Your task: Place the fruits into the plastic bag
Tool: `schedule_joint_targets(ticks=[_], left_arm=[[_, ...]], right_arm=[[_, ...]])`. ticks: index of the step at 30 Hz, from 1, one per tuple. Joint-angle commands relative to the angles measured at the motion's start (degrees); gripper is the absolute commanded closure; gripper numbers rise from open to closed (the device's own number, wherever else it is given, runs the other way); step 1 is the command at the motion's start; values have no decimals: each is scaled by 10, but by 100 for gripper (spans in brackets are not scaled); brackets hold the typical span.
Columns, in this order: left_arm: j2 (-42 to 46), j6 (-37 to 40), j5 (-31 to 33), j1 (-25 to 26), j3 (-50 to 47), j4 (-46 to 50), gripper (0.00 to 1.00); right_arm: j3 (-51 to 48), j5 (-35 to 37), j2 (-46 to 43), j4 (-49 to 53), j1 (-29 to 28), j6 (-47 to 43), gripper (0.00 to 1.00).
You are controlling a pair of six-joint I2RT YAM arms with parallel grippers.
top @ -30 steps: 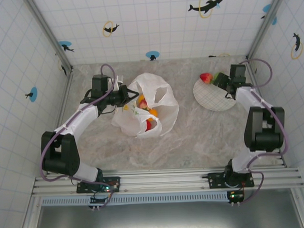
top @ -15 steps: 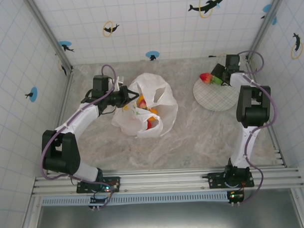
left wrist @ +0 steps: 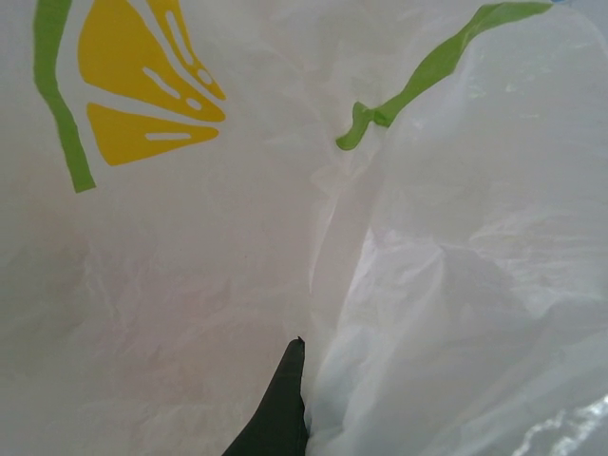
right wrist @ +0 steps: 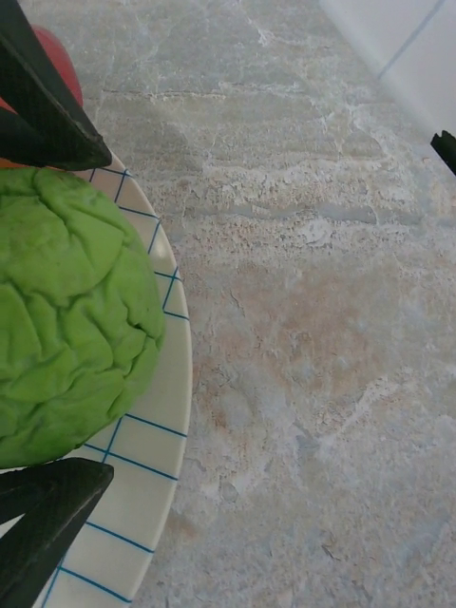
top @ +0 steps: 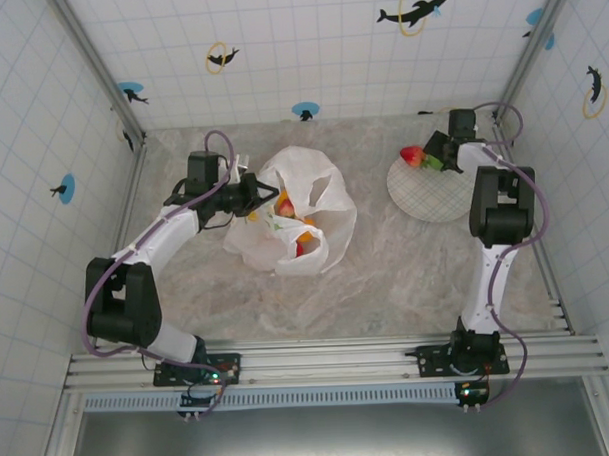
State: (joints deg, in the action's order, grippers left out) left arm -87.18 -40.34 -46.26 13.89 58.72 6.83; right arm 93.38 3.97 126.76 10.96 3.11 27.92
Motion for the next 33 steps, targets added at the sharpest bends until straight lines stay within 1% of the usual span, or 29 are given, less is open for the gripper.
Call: schedule_joint_targets(ticks=[1, 6, 12, 15, 19, 23, 26, 28, 31, 33], left_arm=[[-7, 15, -2, 3, 4, 6, 100], [-4, 17, -2, 4, 3, 4, 100], [-2, 17, -5, 4, 2, 4, 100], [2, 16, -6, 3, -1, 2, 100], [5, 10, -8, 4, -2, -5, 100], [7, 10, -8, 3, -1, -1, 100], [12, 15, -9, 4, -6, 3, 100], [14, 18, -7, 4, -11, 2, 100], [10, 18, -10, 3, -11, 2, 100], [9, 17, -12, 3, -10, -1, 100]], right_arm=[[19, -8, 2, 17, 6, -4, 25], [-13, -20, -31, 8, 15, -9, 32], [-95, -21, -116, -20, 25, -17, 33], [-160, -26, -184, -42, 26, -18, 34], [-279, -59, -304, -96, 20, -9, 36], [-391, -107, -445, -133, -23, -33, 36], [-464, -146, -549, -149, -68, -48, 37], [-502, -172, -614, -180, -107, -56, 37], [-532, -188, -677, -180, -176, -72, 36], [-538, -195, -696, -173, -223, -85, 36]])
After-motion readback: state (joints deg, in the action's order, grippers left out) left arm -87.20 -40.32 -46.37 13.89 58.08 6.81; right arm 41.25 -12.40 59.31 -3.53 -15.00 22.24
